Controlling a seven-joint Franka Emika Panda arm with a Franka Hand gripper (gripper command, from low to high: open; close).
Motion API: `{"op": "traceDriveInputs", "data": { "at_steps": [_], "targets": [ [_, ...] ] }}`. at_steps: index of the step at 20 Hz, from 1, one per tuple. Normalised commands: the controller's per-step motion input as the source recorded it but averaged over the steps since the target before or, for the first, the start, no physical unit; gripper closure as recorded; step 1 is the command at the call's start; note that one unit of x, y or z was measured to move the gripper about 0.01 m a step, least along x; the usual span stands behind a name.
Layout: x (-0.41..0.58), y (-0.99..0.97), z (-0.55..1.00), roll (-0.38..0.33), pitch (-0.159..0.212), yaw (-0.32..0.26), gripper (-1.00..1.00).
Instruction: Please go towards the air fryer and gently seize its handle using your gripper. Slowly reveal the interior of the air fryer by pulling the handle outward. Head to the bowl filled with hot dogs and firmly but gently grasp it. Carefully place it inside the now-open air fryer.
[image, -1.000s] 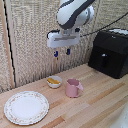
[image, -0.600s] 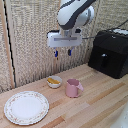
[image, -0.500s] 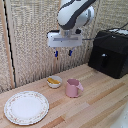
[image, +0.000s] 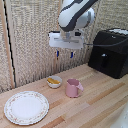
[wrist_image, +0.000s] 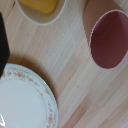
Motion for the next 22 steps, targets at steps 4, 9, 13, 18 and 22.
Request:
{"op": "traceDriveInputs", "data": {
  "at_steps": [4,9,13,18,22],
  "targets": [
    [0.108,-0.28,-0.03,-0.257,-0.001,-0.21,-1.0],
    [0.091,-0.32,-0.06,-0.35,-0.005,-0.126,-1.0],
    [0.07,-0.32,-0.11,-0.375,-0.013,-0.071,-1.0],
    [0.017,-0.34,-0.09,-0.375,-0.069,-0.012,-1.0],
    [0.0,-0.44,-0.13,-0.374,-0.116,0.0,-1.0]
  ]
}}
